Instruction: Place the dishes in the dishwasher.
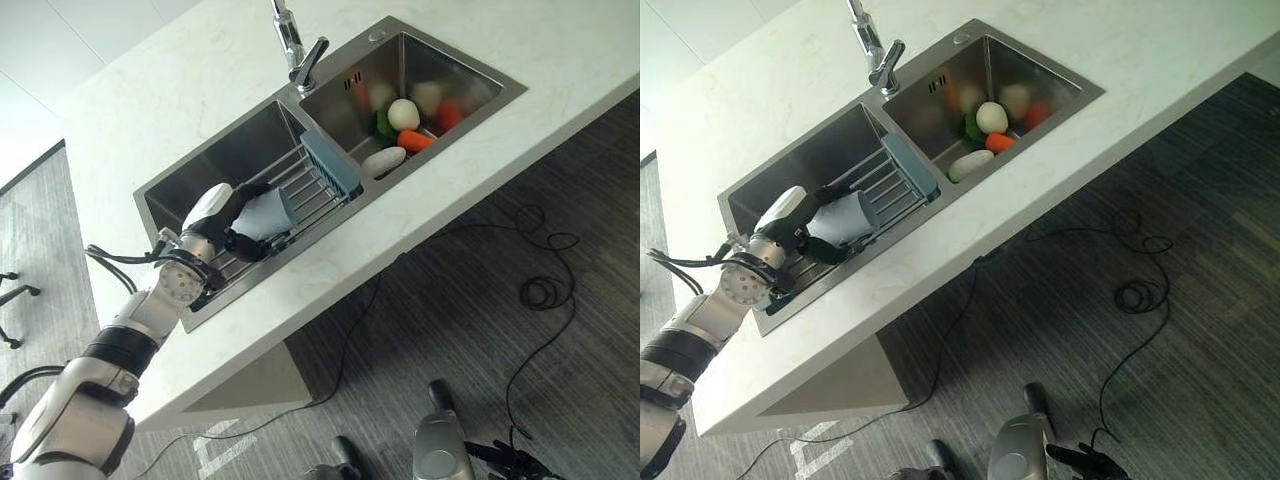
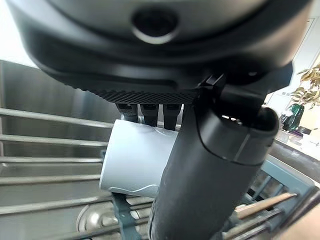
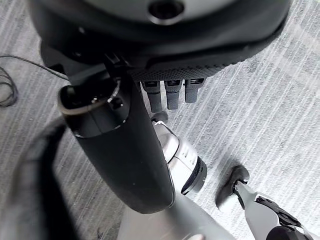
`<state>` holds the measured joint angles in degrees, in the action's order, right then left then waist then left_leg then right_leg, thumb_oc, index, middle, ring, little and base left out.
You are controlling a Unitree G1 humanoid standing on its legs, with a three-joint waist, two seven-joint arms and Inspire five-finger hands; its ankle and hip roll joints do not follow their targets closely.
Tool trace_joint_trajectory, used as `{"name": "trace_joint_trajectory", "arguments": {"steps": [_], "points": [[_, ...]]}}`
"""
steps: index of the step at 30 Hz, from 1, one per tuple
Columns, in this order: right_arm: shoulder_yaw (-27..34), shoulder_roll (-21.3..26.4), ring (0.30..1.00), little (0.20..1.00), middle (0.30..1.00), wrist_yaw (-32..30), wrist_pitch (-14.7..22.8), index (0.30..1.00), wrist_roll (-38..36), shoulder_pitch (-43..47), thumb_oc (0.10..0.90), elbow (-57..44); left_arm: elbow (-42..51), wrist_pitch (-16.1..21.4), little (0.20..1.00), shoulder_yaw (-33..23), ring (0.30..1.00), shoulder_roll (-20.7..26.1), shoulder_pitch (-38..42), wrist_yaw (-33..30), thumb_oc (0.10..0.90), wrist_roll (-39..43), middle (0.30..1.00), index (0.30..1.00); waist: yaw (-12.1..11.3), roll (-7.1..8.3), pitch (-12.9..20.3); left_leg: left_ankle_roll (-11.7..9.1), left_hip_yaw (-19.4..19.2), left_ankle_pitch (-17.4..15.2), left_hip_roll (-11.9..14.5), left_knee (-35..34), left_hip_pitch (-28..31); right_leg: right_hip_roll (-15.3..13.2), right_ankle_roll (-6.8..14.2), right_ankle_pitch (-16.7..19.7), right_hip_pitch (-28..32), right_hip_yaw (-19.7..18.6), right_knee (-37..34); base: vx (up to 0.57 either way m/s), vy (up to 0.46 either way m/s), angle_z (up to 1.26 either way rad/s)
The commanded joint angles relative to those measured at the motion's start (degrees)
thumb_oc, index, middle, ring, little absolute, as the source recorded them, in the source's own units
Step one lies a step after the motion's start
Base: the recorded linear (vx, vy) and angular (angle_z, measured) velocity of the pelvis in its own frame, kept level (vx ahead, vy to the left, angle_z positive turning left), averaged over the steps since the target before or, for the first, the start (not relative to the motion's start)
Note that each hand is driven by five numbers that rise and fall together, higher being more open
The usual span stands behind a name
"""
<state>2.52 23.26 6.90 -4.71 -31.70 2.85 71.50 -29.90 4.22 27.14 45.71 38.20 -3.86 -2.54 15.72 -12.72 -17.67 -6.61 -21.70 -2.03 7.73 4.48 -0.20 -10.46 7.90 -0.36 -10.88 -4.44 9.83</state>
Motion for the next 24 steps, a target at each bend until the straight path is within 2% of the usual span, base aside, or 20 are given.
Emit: {"name": "trace_joint_trajectory", "arguments": {"steps": [1, 10, 11, 12, 19, 24], "points": [[0.22, 1.54, 0.9, 0.9, 0.9, -1.33, 0.29, 0.9, 0.19, -2.08, 0.8, -2.96, -1.81, 0.19, 0.9, -3.35, 0.9, 0.43, 6.27, -1.1, 0.8, 0.15, 0.9, 0.9, 0.36, 0.43, 3.15, 0.17, 4.74, -10.39, 2.8, 12.71, -6.03, -3.44, 3.44, -7.92, -4.93, 0.73, 7.36, 0.02, 0.048, -0.09], [0.24, 2.31, 0.9, 0.9, 0.9, -1.79, 0.6, 0.9, 0.59, -1.58, 0.8, -4.26, -4.06, -2.3, 0.9, -2.05, 0.9, -0.24, 8.35, 0.23, 0.8, 0.97, 0.9, 0.9, 1.5, 0.0, 0.89, 0.25, 4.55, -10.36, 2.21, 12.71, -6.59, -4.01, 3.58, -7.48, -6.05, 0.39, 7.36, 0.0, 0.02, -0.04], [0.21, 2.37, 0.9, 0.9, 0.9, -1.78, 0.57, 0.9, 0.54, -1.45, 0.8, -4.37, -4.23, -2.68, 0.547, -1.83, 0.547, -0.25, 8.64, 0.63, 0.565, 0.48, 0.547, 0.547, 1.6, 0.03, 0.63, 0.23, 4.58, -10.3, 2.22, 12.71, -6.7, -4.05, 3.6, -7.42, -6.16, 0.41, 7.36, 0.0, 0.0, 0.0], [0.17, 2.46, 0.9, 0.9, 0.9, -1.74, 0.58, 0.9, 0.42, -1.32, 0.8, -4.47, -4.63, -2.87, 0.3, -1.4, 0.3, -0.25, 9.08, 1.09, 0.4, -0.64, 0.3, 0.3, 1.69, 0.03, 0.46, 0.18, 4.61, -10.24, 2.22, 12.71, -6.89, -4.05, 3.61, -7.34, -6.42, 0.4, 7.36, -0.04, 0.008, -0.04], [0.12, 2.8, 0.9, 0.9, 0.9, -1.22, 1.29, 0.9, 0.12, -1.37, 0.8, -5.04, -6.16, -4.79, 0.3, 0.74, 0.3, 0.41, 10.16, 3.05, 0.4, -0.88, 0.3, 0.3, 2.01, -0.08, -0.06, 0.03, 4.54, -10.09, 2.41, 12.71, -7.14, -4.01, 3.6, -7.09, -6.84, 0.67, 7.36, -0.02, 0.005, 0.0], [-0.08, 2.33, 0.9, 0.9, 0.9, -1.11, 2.91, 0.9, 0.85, -2.12, 0.8, -4.67, -7.1, -4.01, 0.3, 0.96, 0.3, 0.01, 10.34, 1.69, 0.4, -1.76, 0.3, 0.3, 2.21, -0.39, 1.29, -0.03, 4.28, -10.18, 2.66, 12.71, -6.32, -3.73, 3.54, -7.49, -5.81, 0.93, 7.36, -0.02, 0.046, 0.01]]}}
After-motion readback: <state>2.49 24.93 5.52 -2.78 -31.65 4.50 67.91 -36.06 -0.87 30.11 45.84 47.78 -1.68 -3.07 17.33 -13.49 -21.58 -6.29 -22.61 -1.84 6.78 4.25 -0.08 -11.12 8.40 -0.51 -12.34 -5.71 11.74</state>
